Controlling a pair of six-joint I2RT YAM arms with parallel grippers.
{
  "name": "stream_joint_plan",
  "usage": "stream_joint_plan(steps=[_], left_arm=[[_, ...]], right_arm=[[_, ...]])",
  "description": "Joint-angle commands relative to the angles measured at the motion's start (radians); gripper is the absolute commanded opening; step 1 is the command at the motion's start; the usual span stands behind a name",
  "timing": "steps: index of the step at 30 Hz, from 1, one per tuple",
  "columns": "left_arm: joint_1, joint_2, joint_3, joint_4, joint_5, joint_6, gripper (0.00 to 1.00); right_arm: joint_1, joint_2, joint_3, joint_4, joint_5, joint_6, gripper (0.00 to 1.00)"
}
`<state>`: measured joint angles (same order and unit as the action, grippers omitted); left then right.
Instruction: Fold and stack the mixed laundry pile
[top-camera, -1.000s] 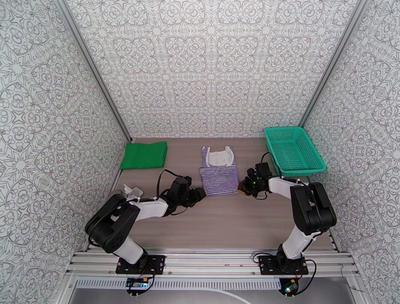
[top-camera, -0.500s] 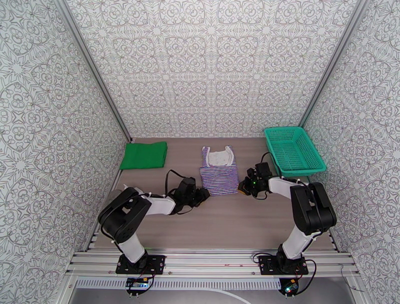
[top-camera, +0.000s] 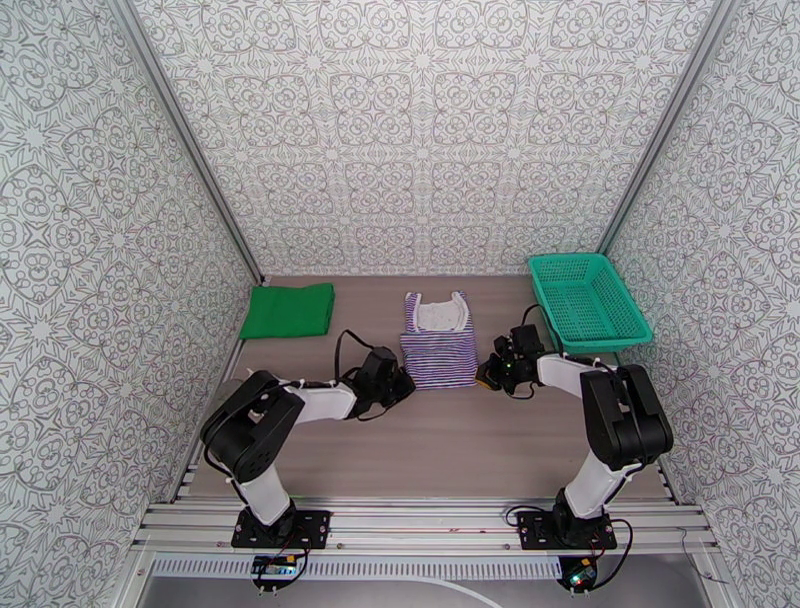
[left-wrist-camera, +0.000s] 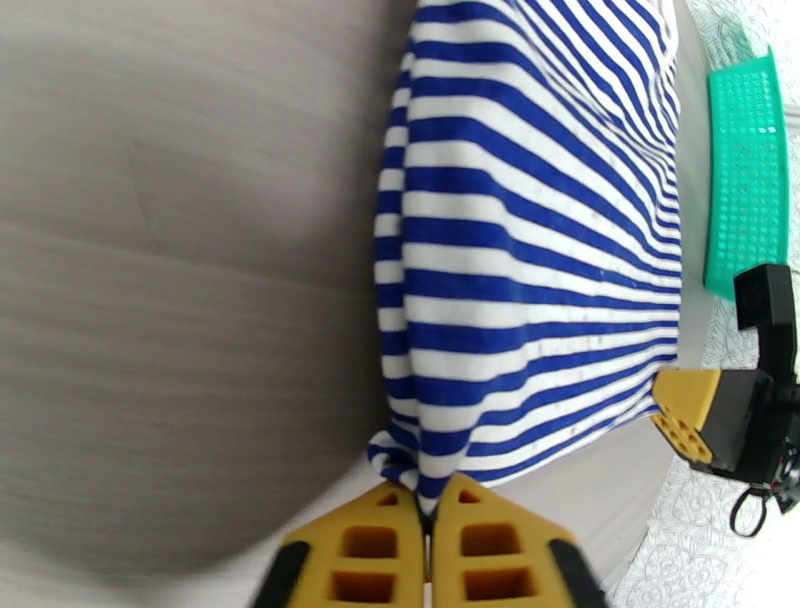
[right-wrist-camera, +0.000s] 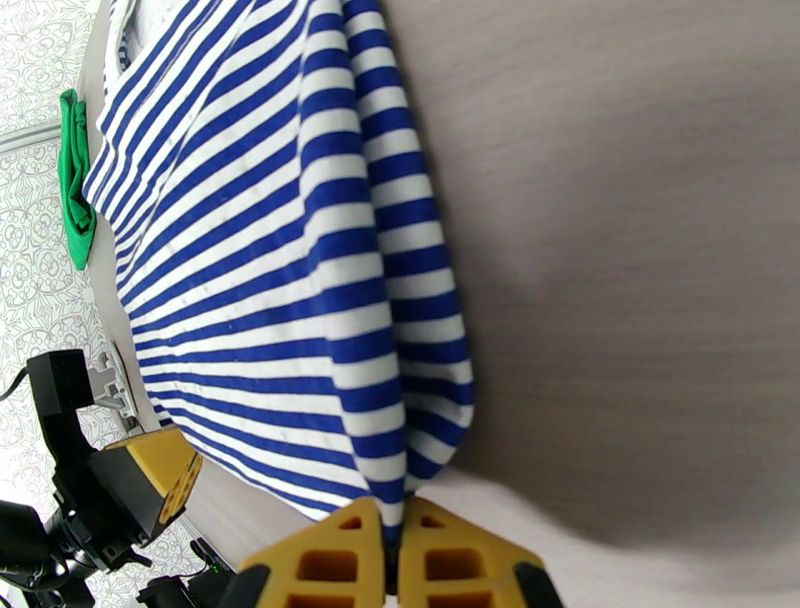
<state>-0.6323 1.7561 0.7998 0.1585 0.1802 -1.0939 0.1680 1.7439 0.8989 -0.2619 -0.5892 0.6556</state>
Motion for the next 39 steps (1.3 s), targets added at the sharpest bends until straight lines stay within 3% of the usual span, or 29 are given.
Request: stream_joint_plan(steps=[1, 4, 5, 7, 9, 15, 23, 28, 33, 39], left_arm=[[-0.009, -0.032, 0.025, -0.080, -0.045, 0.037, 0.00], [-0.016, -0.059, 0.016, -0.113, -0.043, 0.039, 0.00], [-0.022, -0.072, 0.011, -0.138, -0.054, 0.041, 0.08], [-0.029, -0.096, 0.002, -0.184, -0.076, 0.052, 0.32], [-0.025, -0.114, -0.003, -0.216, -0.083, 0.071, 0.41], [0.001, -0.112, -0.008, -0.216, -0.072, 0.083, 0.46], [-0.004, -0.017, 0.029, -0.134, -0.046, 0.069, 0.44], [-0.003, 0.028, 0.068, -0.118, -0.042, 0.088, 0.35], [0.000, 0.042, 0.100, -0.115, -0.030, 0.100, 0.34], [-0.002, 0.020, 0.099, -0.131, -0.033, 0.100, 0.05]], right_arm=[[-0.005, -0.022, -0.014, -0.005, -0.005, 0.003, 0.01], [-0.006, -0.026, -0.017, -0.002, -0.006, 0.010, 0.01], [-0.007, -0.026, -0.017, -0.002, -0.006, 0.010, 0.01], [-0.005, -0.024, -0.017, -0.002, -0.006, 0.010, 0.00], [-0.005, -0.022, -0.017, -0.002, -0.007, 0.012, 0.00], [-0.005, -0.015, -0.012, 0.001, -0.011, 0.013, 0.00], [-0.005, -0.007, -0.009, 0.003, -0.017, 0.012, 0.00], [-0.005, -0.004, -0.010, 0.003, -0.018, 0.011, 0.00], [-0.006, -0.004, -0.010, 0.004, -0.020, 0.012, 0.00], [-0.005, -0.013, -0.010, -0.002, -0.018, 0.011, 0.00]])
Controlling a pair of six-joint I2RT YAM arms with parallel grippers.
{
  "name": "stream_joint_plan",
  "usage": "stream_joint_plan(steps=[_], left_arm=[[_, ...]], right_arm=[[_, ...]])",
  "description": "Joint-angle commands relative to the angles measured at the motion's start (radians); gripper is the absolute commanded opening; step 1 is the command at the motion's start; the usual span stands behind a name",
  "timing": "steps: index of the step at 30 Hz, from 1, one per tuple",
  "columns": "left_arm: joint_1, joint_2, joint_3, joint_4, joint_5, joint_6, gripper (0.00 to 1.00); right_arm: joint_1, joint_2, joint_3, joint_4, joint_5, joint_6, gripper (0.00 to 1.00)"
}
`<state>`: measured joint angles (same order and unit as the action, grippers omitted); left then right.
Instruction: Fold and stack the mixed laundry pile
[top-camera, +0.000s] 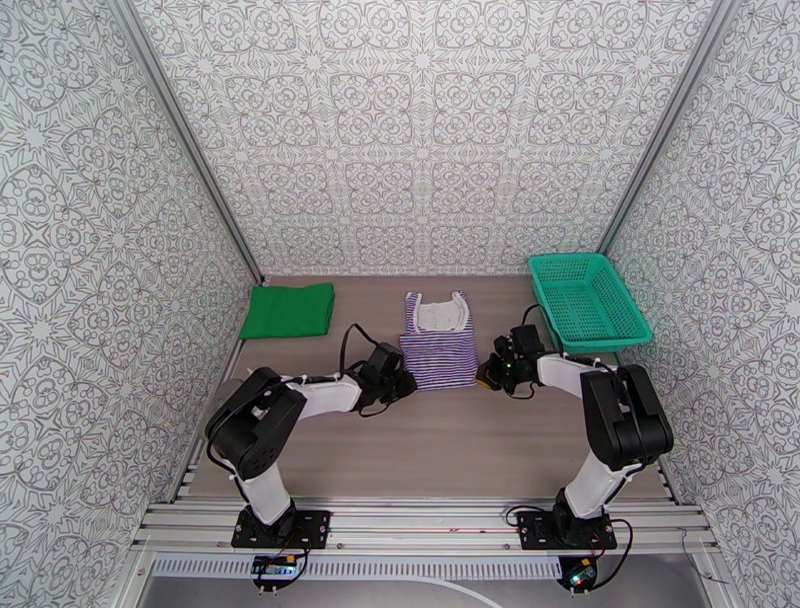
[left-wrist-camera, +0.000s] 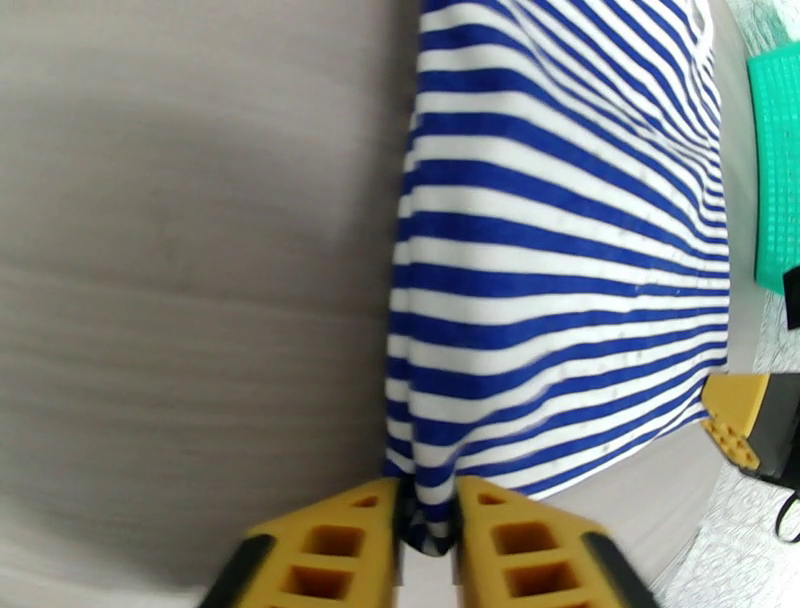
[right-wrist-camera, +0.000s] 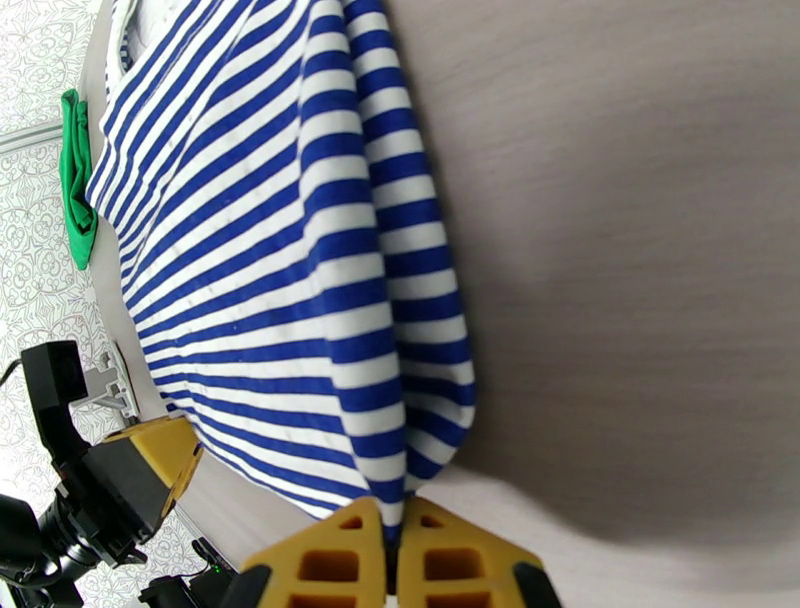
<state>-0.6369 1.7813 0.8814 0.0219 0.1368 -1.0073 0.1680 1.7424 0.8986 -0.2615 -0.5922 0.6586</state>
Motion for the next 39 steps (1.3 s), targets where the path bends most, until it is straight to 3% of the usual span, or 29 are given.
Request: stream_joint_plan(steps=[1, 10, 20, 28, 39], left_arm=[[0.002, -0.013, 0.014, 0.002, 0.011, 0.017, 0.01], [-0.018, -0.109, -0.091, -0.017, 0.093, 0.089, 0.00], [-0.072, -0.264, -0.147, -0.056, 0.204, 0.130, 0.00], [0.042, -0.188, 0.098, -0.128, 0.411, 0.215, 0.00], [0.210, 0.054, 0.388, -0.036, 0.559, 0.152, 0.00]], right_arm=[[-0.005, -0.015, -0.012, -0.004, -0.013, 0.009, 0.00], [-0.003, -0.098, -0.106, -0.010, -0.004, 0.021, 0.00], [0.039, -0.360, -0.245, -0.153, 0.054, 0.044, 0.00], [0.039, -0.416, 0.029, -0.356, 0.211, 0.065, 0.00], [0.009, -0.124, 0.452, -0.305, 0.275, 0.108, 0.00]])
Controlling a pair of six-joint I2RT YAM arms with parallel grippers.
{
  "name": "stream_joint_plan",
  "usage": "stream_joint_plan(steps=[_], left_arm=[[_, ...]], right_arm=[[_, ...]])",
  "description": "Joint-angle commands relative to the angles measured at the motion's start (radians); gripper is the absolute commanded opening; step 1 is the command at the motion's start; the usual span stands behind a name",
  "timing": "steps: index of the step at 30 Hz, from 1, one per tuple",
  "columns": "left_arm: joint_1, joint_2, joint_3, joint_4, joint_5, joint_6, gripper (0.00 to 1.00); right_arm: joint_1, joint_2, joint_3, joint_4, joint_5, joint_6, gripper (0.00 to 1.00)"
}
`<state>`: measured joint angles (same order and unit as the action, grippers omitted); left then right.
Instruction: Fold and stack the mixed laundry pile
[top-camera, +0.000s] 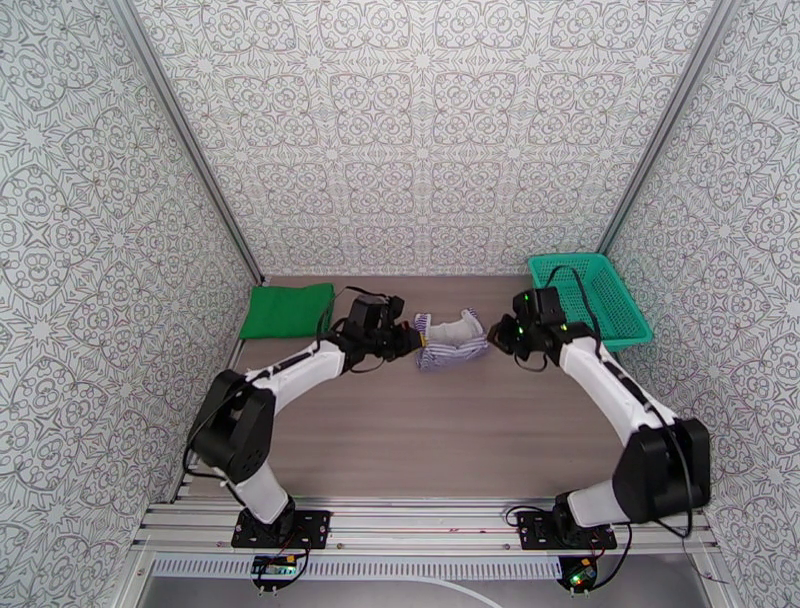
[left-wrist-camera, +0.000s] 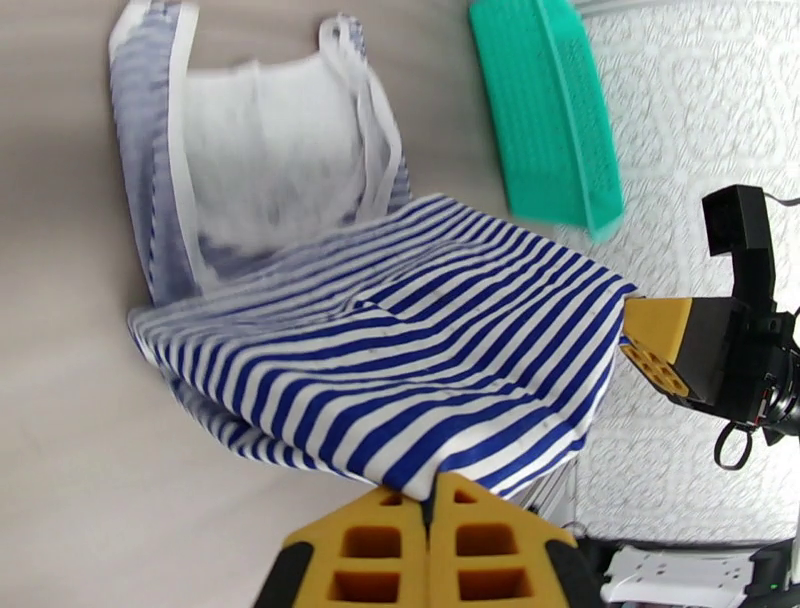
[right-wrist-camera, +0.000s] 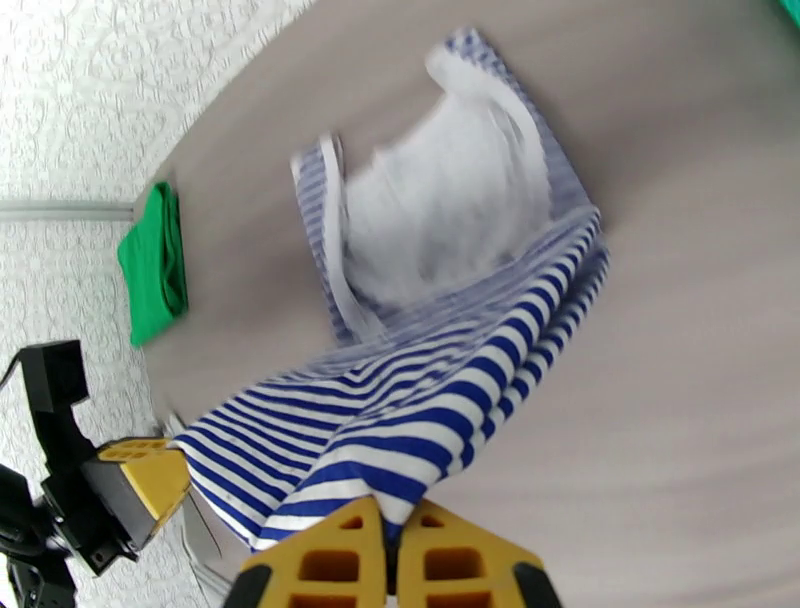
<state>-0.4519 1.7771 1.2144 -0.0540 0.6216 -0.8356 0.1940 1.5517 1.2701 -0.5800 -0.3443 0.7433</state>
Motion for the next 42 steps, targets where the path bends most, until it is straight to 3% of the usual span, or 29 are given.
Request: stream_joint_plan(steps=[1, 14, 23, 26, 31, 33, 37, 39, 42], left_arm=[[0.034, 0.082, 0.078, 0.051, 0.083, -0.023, 0.00], [0.140, 0.290, 0.166, 0.423, 0.110, -0.205, 0.00], [0.165, 0.473, 0.252, 0.524, 0.075, -0.231, 0.02], [0.180, 0.526, 0.277, 0.594, 0.059, -0.269, 0.19], [0.201, 0.582, 0.338, 0.625, 0.020, -0.261, 0.44], [0.208, 0.587, 0.351, 0.632, 0.002, -0.252, 0.50], [0.232, 0.569, 0.349, 0.634, -0.015, -0.235, 0.52], [0.234, 0.534, 0.326, 0.606, -0.013, -0.211, 0.47], [0.217, 0.456, 0.288, 0.458, -0.017, -0.125, 0.41]], right_arm=[[-0.023, 0.096, 0.110, 0.024, 0.016, 0.028, 0.00], [-0.050, 0.373, 0.310, 0.216, -0.079, 0.024, 0.00], [-0.074, 0.513, 0.367, 0.364, -0.114, -0.013, 0.00], [-0.080, 0.582, 0.414, 0.386, -0.133, -0.019, 0.07], [-0.085, 0.712, 0.492, 0.448, -0.182, -0.004, 0.34], [-0.088, 0.747, 0.512, 0.478, -0.198, 0.013, 0.37], [-0.100, 0.762, 0.522, 0.530, -0.240, 0.050, 0.46], [-0.105, 0.736, 0.508, 0.518, -0.247, 0.027, 0.48], [-0.105, 0.669, 0.492, 0.344, -0.168, -0.103, 0.48]])
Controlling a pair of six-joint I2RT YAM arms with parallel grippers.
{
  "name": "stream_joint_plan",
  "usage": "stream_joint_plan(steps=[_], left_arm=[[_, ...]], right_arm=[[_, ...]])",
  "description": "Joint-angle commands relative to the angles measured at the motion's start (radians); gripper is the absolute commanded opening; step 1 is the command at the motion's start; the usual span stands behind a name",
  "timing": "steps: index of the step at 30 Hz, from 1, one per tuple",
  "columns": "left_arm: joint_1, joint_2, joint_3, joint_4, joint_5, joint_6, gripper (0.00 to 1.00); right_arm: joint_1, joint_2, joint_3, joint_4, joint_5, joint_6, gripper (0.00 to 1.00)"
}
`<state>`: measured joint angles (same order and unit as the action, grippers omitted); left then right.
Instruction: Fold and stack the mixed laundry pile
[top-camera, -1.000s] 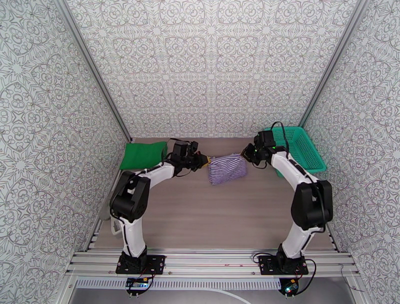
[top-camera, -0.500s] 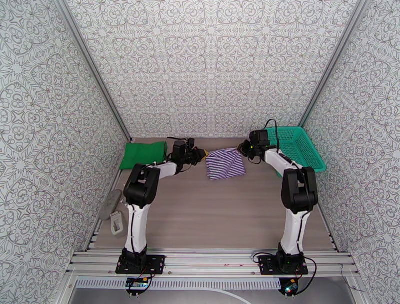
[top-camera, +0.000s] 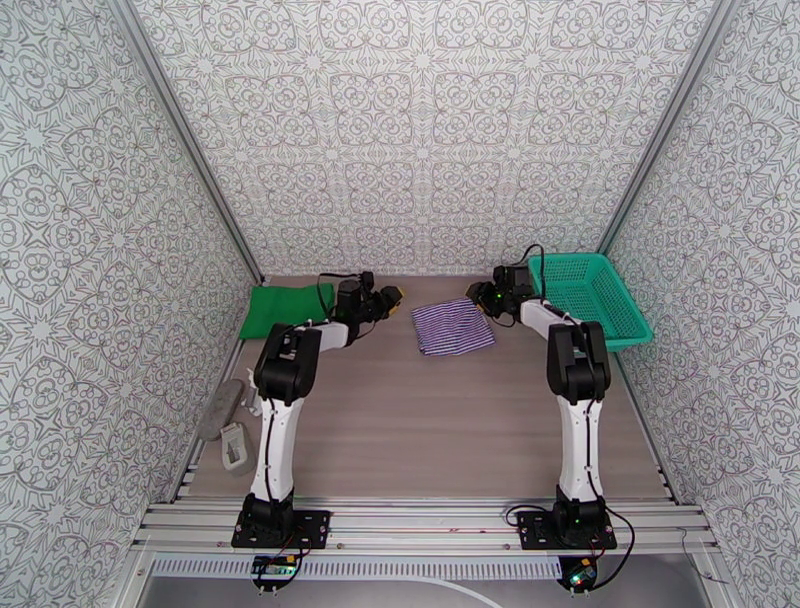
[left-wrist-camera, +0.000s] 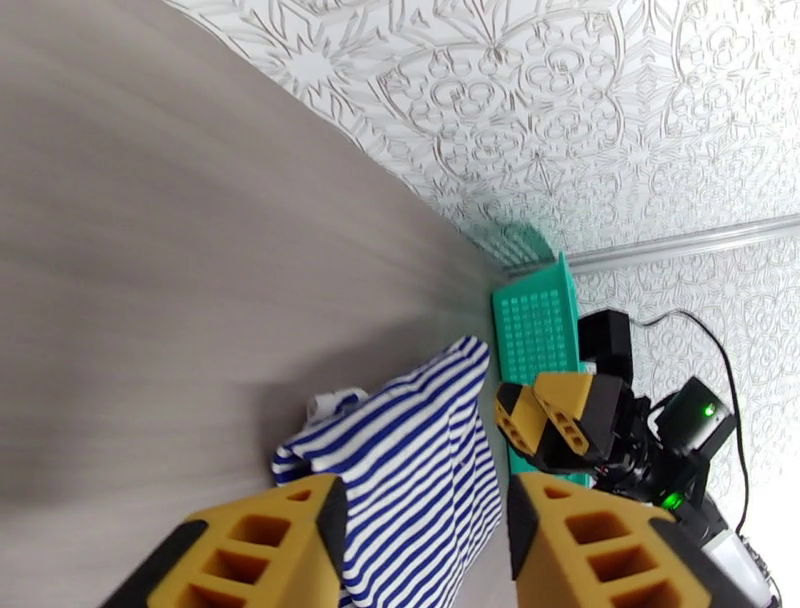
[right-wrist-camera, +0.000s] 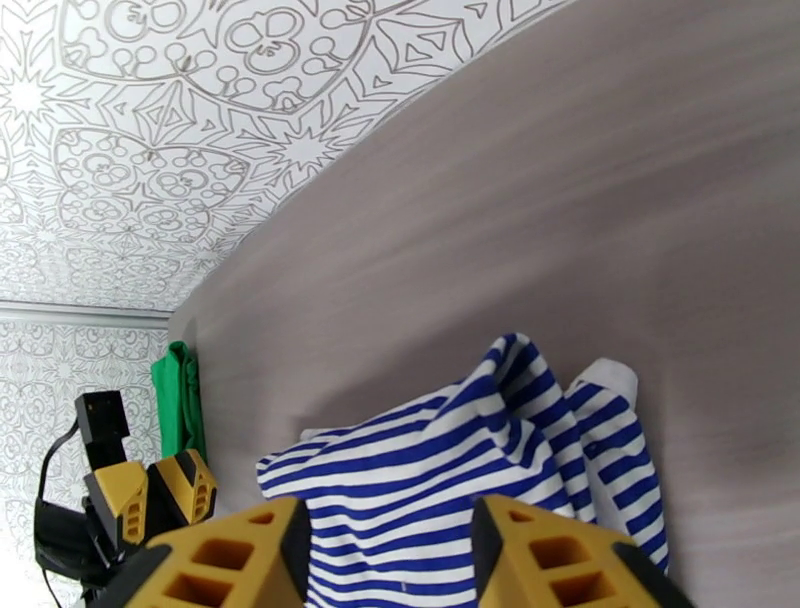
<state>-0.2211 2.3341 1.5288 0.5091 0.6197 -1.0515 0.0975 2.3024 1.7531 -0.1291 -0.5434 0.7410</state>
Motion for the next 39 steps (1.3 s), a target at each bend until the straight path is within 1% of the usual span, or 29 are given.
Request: stream_joint_plan(steps=[1, 4, 7, 9, 11, 12, 14, 15, 19, 21, 23, 26, 28, 31, 36, 39], left_arm=[[-0.025, -0.147, -0.048, -0.164, -0.029, 0.130, 0.40], [-0.069, -0.221, -0.085, -0.333, -0.079, 0.248, 0.37], [-0.107, -0.233, -0.071, -0.462, -0.096, 0.325, 0.37], [-0.126, -0.219, -0.055, -0.528, -0.115, 0.355, 0.40], [-0.138, -0.195, -0.039, -0.545, -0.110, 0.360, 0.49], [-0.145, -0.187, -0.029, -0.554, -0.112, 0.366, 0.51], [-0.159, -0.155, 0.007, -0.589, -0.130, 0.389, 0.51], [-0.163, -0.137, 0.026, -0.612, -0.139, 0.395, 0.51], [-0.173, -0.074, 0.071, -0.673, -0.201, 0.415, 0.48], [-0.176, -0.062, 0.073, -0.680, -0.227, 0.413, 0.48], [-0.175, -0.045, 0.090, -0.700, -0.243, 0.410, 0.47], [-0.175, -0.027, 0.116, -0.721, -0.263, 0.411, 0.47], [-0.174, -0.021, 0.123, -0.711, -0.254, 0.401, 0.47], [-0.175, -0.051, 0.111, -0.688, -0.239, 0.395, 0.46], [-0.150, -0.204, 0.012, -0.656, -0.239, 0.392, 0.49], [-0.120, -0.303, -0.075, -0.625, -0.225, 0.393, 0.50]], right_arm=[[-0.008, -0.104, 0.006, -0.186, 0.078, -0.156, 0.47], [-0.009, -0.164, -0.054, -0.312, 0.185, -0.274, 0.45], [-0.007, -0.185, -0.116, -0.371, 0.218, -0.359, 0.46], [-0.006, -0.182, -0.141, -0.394, 0.218, -0.398, 0.49], [-0.002, -0.172, -0.153, -0.418, 0.227, -0.422, 0.52], [-0.001, -0.166, -0.156, -0.429, 0.227, -0.430, 0.52], [-0.001, -0.151, -0.161, -0.456, 0.230, -0.429, 0.52], [-0.001, -0.145, -0.167, -0.461, 0.233, -0.422, 0.50], [-0.001, -0.153, -0.208, -0.480, 0.278, -0.378, 0.39], [-0.001, -0.176, -0.239, -0.483, 0.316, -0.352, 0.37], [-0.001, -0.188, -0.243, -0.534, 0.360, -0.330, 0.34], [-0.001, -0.201, -0.249, -0.578, 0.400, -0.315, 0.32], [-0.001, -0.207, -0.255, -0.593, 0.424, -0.314, 0.35], [0.000, -0.233, -0.253, -0.603, 0.419, -0.345, 0.37], [0.033, -0.373, -0.278, -0.580, 0.440, -0.423, 0.49], [0.099, -0.449, -0.308, -0.538, 0.457, -0.510, 0.57]])
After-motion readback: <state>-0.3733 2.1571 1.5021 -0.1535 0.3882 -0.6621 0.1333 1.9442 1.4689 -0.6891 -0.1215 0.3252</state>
